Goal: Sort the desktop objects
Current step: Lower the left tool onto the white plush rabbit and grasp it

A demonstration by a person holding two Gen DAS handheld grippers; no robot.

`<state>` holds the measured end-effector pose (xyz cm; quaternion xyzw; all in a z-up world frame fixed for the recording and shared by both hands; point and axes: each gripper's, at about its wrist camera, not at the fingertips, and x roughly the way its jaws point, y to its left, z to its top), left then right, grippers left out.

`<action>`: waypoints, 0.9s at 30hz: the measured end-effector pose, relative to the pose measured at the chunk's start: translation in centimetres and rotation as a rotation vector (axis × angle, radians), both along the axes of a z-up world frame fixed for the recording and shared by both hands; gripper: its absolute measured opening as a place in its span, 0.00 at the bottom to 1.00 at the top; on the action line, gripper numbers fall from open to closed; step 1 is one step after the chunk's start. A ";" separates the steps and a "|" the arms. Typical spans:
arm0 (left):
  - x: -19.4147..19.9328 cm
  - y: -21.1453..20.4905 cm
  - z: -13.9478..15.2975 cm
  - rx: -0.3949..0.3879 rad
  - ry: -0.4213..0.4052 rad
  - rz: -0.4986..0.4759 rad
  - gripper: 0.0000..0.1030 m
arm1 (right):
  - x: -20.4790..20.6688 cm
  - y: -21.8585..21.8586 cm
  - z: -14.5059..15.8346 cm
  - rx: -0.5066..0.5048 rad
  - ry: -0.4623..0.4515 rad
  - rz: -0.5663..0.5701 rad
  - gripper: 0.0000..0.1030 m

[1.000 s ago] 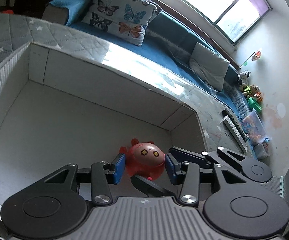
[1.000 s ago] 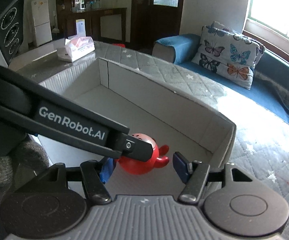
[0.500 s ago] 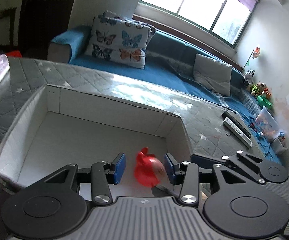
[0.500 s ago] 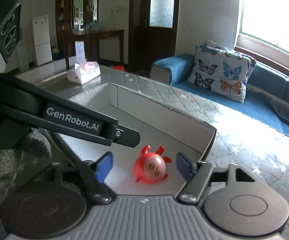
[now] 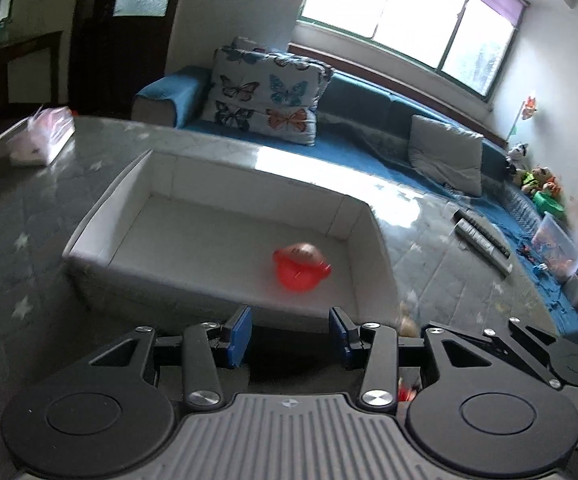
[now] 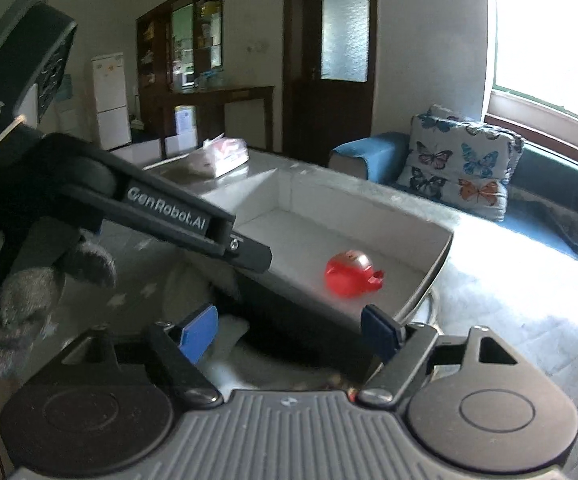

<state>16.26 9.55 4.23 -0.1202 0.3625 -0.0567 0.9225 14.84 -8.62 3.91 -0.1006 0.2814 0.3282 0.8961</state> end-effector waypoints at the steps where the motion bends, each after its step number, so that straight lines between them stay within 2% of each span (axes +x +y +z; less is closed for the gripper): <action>1: -0.4 0.1 -0.3 0.001 0.005 0.005 0.44 | -0.4 0.0 -0.5 -0.005 0.012 0.012 0.78; 9: -2.7 1.4 -2.9 -0.033 0.083 0.061 0.44 | -2.5 0.6 -4.2 -0.052 0.097 0.054 0.78; 18: -4.0 2.4 -4.1 -0.141 0.128 0.082 0.44 | -5.2 1.6 -5.0 -0.047 0.143 0.121 0.77; 21: -3.6 2.4 -4.7 -0.165 0.158 0.094 0.44 | -5.8 1.9 -5.2 -0.036 0.166 0.158 0.67; 24: -3.2 2.3 -5.3 -0.186 0.189 0.112 0.44 | -5.4 1.9 -5.3 -0.026 0.173 0.126 0.66; 27: -2.8 2.3 -6.0 -0.214 0.213 0.125 0.44 | -4.7 1.8 -5.8 -0.011 0.204 0.103 0.58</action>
